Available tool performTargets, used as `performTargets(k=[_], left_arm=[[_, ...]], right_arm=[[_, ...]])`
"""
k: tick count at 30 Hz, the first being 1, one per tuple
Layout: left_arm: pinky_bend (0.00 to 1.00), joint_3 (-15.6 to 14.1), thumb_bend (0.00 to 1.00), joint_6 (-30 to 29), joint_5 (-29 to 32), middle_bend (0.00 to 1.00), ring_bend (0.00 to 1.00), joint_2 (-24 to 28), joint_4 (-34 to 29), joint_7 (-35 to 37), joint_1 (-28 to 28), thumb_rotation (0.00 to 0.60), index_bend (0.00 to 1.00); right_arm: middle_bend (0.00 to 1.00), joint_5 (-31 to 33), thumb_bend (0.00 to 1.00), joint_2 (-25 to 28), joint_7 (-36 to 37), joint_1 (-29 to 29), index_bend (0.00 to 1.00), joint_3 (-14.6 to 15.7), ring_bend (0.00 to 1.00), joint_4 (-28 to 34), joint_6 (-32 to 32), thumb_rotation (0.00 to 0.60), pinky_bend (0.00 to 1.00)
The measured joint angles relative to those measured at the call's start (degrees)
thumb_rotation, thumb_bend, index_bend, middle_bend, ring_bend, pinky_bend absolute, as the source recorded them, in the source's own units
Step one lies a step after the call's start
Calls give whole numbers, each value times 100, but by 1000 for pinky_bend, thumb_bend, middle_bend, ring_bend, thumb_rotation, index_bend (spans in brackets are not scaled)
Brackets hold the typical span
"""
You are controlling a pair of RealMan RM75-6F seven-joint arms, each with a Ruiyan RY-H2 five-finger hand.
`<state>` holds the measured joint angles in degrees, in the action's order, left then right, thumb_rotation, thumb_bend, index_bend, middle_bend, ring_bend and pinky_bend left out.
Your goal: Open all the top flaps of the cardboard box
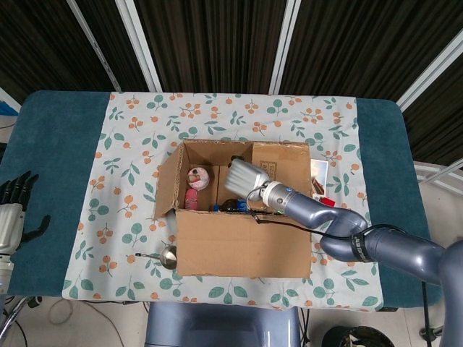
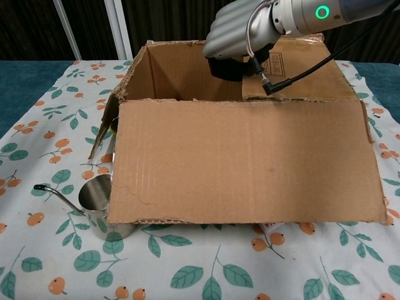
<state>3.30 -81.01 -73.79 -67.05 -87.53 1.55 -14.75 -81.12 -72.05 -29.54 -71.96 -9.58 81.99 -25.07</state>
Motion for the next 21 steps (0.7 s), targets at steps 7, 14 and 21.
performTargets(k=[7, 14, 21], left_arm=[[10, 43, 339, 51, -35, 0, 0, 14, -39, -30, 37, 600, 0], [10, 84, 339, 80, -85, 0, 0, 23, -74, -25, 72, 600, 0], [10, 114, 339, 138, -105, 0, 0, 28, -110, -30, 91, 600, 0]], right_arm=[[627, -276, 1000, 478, -118, -190, 766, 74, 404, 367, 130, 600, 360], [627, -471, 1000, 972, -311, -326, 766, 131, 405, 708, 243, 600, 360], [627, -622, 1000, 1463, -515, -411, 766, 143, 404, 967, 300, 600, 360]])
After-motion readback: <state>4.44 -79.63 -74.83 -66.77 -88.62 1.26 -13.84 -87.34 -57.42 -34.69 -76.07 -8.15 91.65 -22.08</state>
